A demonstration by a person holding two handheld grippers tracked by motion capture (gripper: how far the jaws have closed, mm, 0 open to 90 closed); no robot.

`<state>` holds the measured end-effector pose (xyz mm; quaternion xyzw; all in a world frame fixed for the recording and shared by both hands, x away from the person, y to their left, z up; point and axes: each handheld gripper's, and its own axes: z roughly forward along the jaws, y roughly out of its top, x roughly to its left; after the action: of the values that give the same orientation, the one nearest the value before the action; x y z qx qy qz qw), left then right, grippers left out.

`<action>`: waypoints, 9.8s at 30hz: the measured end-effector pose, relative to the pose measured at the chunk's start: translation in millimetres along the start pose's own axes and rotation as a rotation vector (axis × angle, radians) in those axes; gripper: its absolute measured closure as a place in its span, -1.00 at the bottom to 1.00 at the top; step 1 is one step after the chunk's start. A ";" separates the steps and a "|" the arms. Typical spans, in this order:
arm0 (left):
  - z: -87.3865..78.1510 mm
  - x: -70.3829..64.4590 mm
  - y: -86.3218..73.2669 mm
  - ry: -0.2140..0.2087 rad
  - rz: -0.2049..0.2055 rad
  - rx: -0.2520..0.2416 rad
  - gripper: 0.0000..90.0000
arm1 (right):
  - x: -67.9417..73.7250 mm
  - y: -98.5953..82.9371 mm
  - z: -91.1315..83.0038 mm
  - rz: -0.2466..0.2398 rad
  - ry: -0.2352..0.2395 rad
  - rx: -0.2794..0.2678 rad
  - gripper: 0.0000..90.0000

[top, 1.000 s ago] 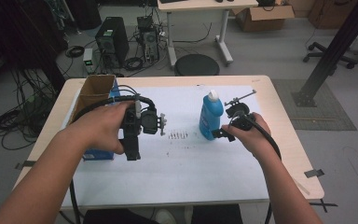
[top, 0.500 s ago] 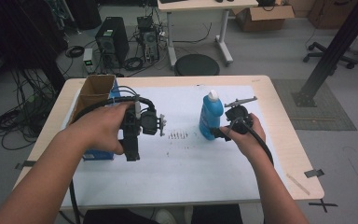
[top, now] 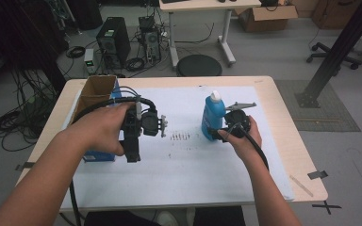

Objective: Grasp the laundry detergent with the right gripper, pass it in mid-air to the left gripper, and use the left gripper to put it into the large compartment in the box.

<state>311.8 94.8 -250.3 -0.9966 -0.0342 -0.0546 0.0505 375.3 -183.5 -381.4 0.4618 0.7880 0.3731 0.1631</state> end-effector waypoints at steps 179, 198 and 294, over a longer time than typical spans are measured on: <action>-53.8 -1.9 20.6 -0.008 0.057 -0.108 -1.00 | 64.5 -2.3 -53.9 -0.516 0.575 -0.231 0.03; -50.1 -4.2 34.8 -0.036 0.080 -0.092 -0.99 | 89.5 -9.0 -29.3 -0.585 0.704 -0.212 0.02; -27.9 -9.3 46.7 -0.046 0.116 -0.054 -0.34 | 142.1 13.6 -3.4 -0.612 0.753 -0.255 0.02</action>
<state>303.1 45.0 -228.3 -0.9989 0.0242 -0.0294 0.0261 307.5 -60.3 -356.7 0.0189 0.8396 0.5424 0.0245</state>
